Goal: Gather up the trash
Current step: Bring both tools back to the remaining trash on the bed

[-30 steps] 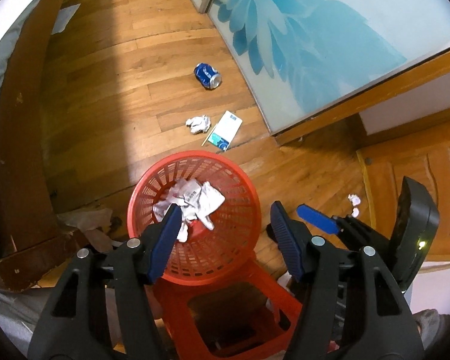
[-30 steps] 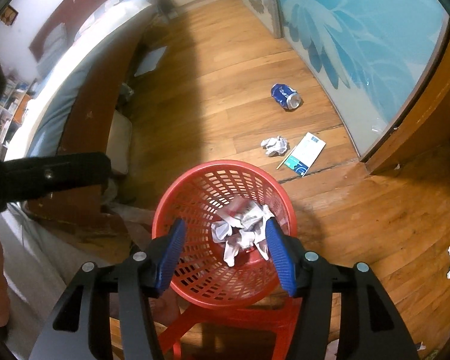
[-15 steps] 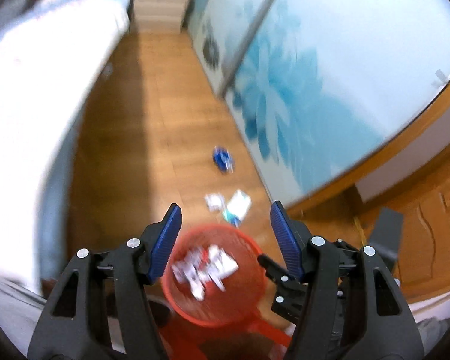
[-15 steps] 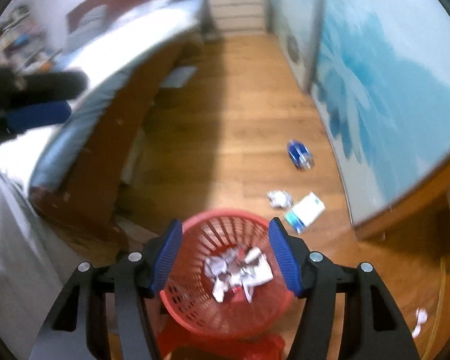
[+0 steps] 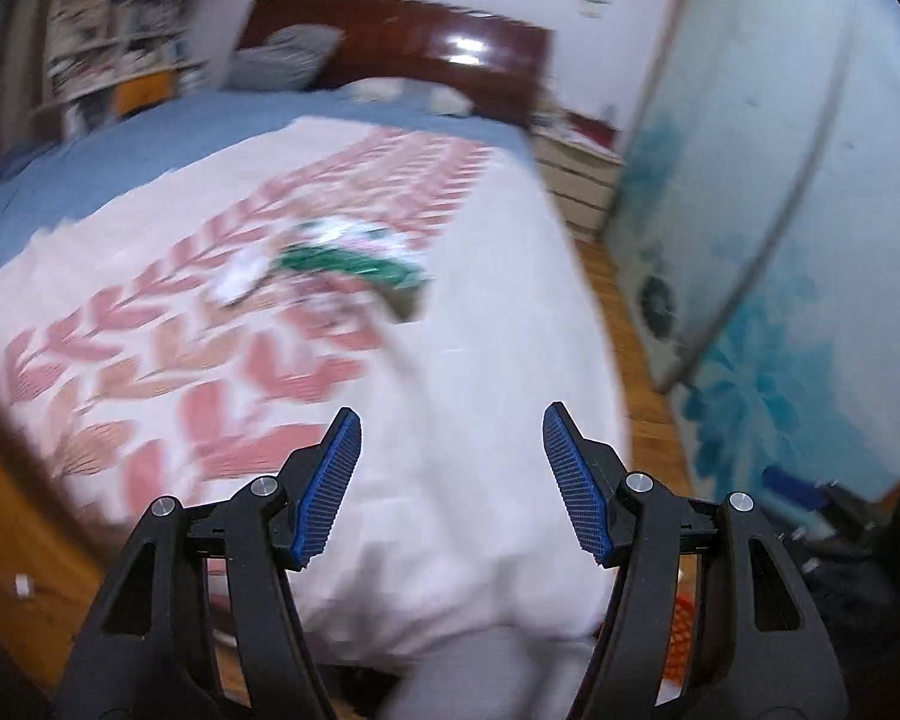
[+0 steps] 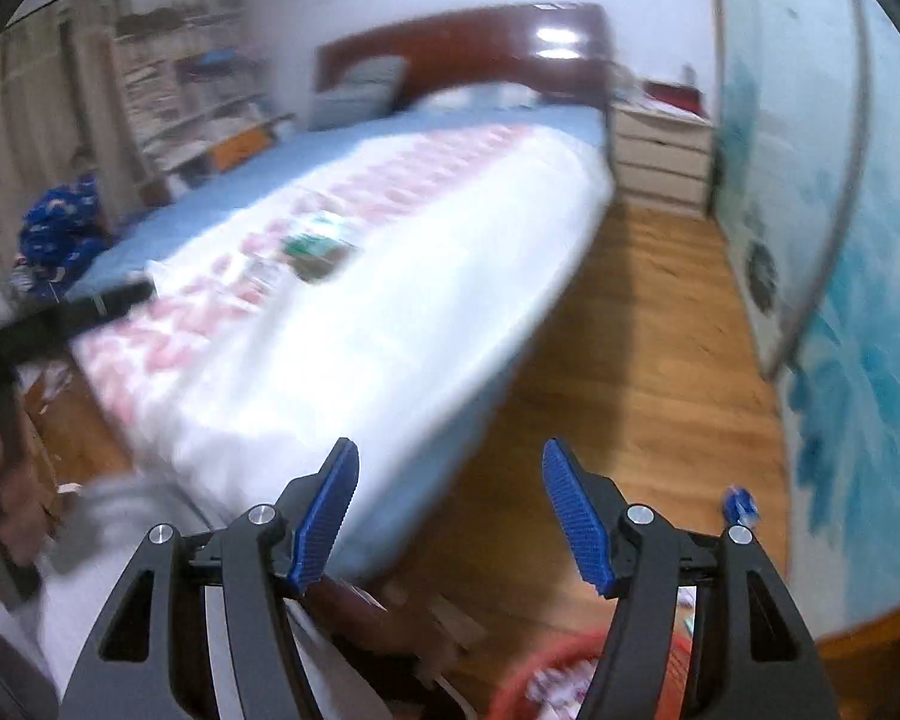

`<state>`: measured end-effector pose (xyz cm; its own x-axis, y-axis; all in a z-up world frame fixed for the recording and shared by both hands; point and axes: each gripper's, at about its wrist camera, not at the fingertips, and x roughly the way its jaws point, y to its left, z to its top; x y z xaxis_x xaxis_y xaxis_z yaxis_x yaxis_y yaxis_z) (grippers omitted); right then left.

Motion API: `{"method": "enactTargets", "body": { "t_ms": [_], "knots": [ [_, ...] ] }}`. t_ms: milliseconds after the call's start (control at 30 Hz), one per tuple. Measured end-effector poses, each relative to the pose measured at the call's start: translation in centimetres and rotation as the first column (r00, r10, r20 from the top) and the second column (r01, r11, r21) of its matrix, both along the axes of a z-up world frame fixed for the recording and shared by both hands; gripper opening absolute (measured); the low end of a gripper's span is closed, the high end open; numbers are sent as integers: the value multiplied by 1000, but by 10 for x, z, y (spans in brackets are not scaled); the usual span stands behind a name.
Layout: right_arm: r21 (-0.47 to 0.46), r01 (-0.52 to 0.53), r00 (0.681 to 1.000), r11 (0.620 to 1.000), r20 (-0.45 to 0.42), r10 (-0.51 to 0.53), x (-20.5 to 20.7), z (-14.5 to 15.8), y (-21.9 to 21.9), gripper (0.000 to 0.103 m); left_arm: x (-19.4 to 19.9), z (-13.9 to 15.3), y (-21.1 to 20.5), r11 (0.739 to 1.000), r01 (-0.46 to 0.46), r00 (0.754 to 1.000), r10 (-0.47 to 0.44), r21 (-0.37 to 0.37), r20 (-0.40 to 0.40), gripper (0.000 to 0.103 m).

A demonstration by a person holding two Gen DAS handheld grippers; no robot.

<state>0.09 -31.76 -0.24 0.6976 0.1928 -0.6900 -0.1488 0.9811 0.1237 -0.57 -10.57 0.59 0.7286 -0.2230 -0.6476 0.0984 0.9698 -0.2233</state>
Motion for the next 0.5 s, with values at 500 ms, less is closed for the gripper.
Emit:
{"method": "enactTargets", "body": {
  "t_ms": [500],
  "knots": [
    [26, -255, 967, 967, 24, 254, 210, -24, 214, 66, 64, -31, 123, 974, -213, 977, 211, -70, -45, 66]
  ]
}}
